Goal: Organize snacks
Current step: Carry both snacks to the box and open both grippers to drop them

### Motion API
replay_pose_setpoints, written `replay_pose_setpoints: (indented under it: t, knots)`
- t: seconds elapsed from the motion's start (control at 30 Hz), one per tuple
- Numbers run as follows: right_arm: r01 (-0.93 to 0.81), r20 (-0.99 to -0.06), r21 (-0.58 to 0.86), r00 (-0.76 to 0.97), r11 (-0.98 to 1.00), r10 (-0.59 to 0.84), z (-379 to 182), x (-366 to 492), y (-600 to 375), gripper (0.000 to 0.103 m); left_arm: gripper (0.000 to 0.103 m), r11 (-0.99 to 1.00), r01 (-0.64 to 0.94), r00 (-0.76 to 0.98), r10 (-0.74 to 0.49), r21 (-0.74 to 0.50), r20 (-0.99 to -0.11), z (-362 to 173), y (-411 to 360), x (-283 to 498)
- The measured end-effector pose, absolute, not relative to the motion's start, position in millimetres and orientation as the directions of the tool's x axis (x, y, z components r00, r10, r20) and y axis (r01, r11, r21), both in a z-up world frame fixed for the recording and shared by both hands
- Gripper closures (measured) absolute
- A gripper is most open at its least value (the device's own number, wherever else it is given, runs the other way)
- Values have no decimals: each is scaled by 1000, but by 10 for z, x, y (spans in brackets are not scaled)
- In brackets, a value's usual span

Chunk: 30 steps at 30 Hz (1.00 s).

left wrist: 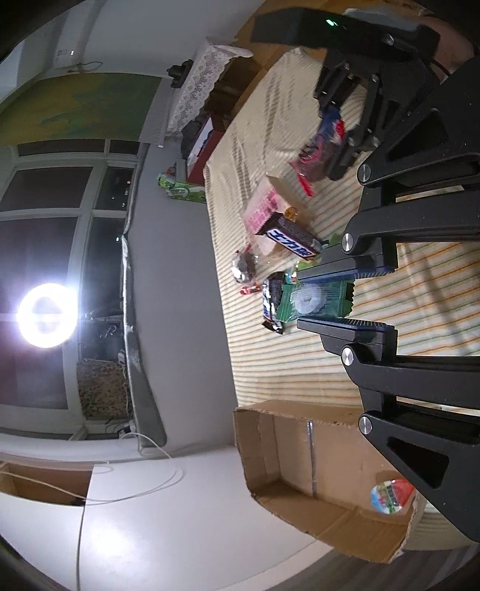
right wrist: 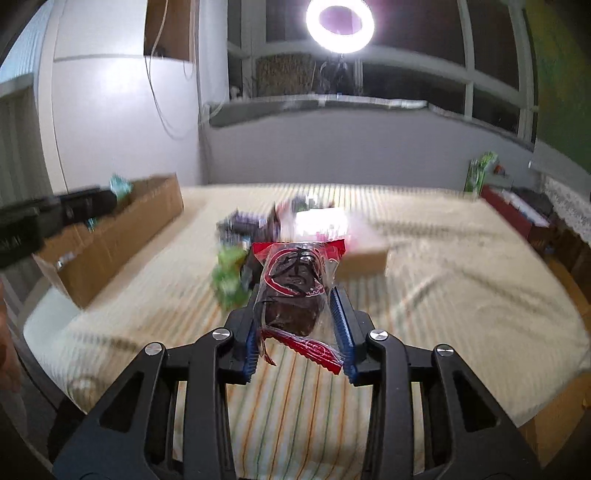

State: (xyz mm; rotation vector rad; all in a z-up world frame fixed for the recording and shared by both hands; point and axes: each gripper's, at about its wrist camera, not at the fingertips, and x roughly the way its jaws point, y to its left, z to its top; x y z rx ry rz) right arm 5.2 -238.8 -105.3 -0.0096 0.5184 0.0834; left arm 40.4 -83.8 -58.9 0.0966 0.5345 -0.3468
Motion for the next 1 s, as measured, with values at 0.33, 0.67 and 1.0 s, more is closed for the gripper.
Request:
replay_pose_setpoints:
  t: [0.33,0.67,1.0]
  knots:
    - [-137,-477,-15,872,990,113,-793,101,-2023,67,87,946,323,835,-299,-28,-462,-416,-605,372]
    - [-316,-492,-55,834,947,249,-741,359,-1037,67,87,978,183,871,-207,-97,-446,-450,231,362]
    - [-502,-481,-45,769,864,421,-748,524,-126,67,87,992,-8,890,-48,-122,-453,-485,1033,318]
